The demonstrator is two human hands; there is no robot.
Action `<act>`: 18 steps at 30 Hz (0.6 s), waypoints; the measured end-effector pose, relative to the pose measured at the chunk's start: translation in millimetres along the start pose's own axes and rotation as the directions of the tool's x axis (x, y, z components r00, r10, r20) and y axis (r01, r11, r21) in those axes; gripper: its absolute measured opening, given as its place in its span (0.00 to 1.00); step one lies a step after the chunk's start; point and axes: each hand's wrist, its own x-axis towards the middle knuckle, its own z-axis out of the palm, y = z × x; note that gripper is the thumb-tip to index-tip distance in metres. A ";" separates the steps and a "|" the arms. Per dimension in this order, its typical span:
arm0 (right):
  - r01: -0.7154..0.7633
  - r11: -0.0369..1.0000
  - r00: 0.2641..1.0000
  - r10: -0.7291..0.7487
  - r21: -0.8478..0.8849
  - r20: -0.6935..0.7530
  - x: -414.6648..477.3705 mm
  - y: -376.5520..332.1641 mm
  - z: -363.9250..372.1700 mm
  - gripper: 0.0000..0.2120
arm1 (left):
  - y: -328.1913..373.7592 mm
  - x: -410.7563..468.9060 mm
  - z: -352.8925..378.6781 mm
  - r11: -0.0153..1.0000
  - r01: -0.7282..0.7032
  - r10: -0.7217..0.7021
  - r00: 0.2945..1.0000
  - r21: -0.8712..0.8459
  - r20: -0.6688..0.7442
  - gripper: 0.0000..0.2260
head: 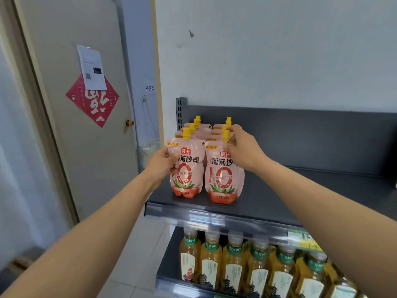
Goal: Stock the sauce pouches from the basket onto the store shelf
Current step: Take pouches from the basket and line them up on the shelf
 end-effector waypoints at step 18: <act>-0.369 0.870 0.926 0.314 0.326 0.210 -38.8 49.0 13.5 0.15 | -25.6 -14.4 -7.8 0.992 0.092 -0.103 0.987 0.087 0.126 0.22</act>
